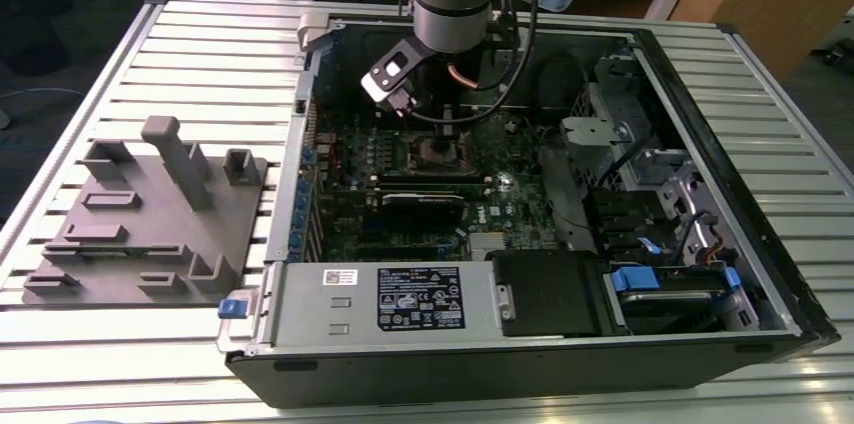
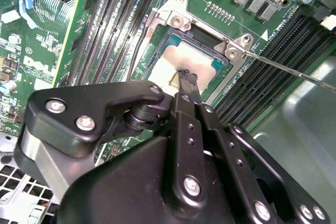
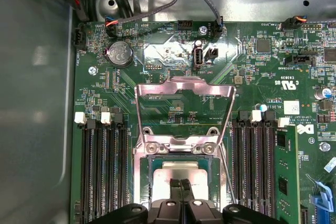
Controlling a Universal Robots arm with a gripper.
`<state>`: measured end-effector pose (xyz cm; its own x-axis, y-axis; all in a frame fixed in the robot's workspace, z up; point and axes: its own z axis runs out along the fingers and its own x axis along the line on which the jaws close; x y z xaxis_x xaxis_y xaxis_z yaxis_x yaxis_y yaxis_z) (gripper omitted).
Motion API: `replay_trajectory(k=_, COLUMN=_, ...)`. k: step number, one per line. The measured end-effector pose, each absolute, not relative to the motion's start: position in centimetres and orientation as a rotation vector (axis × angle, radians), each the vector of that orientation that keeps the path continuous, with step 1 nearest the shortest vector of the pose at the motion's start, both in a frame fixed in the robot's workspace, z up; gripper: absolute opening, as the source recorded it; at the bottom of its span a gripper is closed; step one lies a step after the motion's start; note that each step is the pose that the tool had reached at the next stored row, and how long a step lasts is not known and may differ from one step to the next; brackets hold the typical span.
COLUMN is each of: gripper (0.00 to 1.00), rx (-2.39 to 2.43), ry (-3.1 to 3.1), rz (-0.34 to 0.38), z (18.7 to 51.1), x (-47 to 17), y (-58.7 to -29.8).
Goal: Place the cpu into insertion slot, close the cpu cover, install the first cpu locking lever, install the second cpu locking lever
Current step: 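Place the cpu into insertion slot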
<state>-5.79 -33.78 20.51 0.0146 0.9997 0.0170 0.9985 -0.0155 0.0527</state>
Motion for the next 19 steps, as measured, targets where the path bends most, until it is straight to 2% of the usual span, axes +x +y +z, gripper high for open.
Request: replay_trajectory(k=19, gripper=0.11, rx=2.269, ry=2.161, rz=0.046, z=20.22, x=-5.77, y=-33.78)
